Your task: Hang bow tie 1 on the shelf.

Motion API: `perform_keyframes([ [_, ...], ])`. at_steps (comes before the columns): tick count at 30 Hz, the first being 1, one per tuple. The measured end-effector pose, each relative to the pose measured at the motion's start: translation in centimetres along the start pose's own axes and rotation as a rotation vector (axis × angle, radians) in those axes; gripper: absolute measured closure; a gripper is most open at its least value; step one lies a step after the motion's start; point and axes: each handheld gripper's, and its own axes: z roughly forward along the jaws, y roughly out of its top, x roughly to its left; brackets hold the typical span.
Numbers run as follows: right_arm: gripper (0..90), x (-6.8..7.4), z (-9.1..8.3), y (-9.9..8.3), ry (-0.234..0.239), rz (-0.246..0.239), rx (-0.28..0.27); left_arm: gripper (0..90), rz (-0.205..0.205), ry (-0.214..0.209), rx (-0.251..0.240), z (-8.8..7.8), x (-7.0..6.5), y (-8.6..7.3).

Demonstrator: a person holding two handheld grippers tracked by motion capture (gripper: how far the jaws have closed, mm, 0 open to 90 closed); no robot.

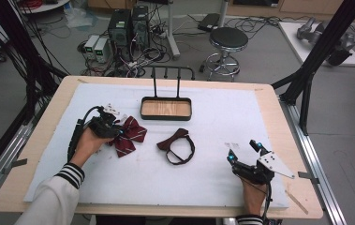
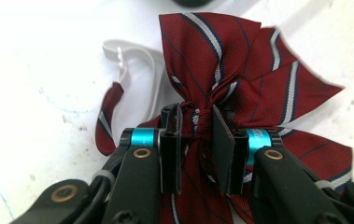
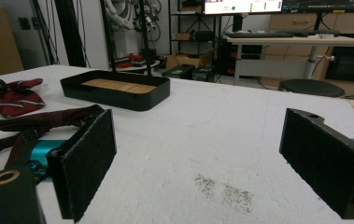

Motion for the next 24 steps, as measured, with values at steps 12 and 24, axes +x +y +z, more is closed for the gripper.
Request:
perform_keyframes([
  [12, 10.0, 0.1, 0.0, 0.0, 0.0, 0.006, 0.004, 73.7, -0.016, -0.013, -0.092, -1.2, 0.1, -0.1],
  [24, 10.0, 0.1, 0.0, 0.0, -0.001, 0.004, 0.004, 73.8, -0.047, -0.042, -0.219, -2.3, 0.3, -0.1],
])
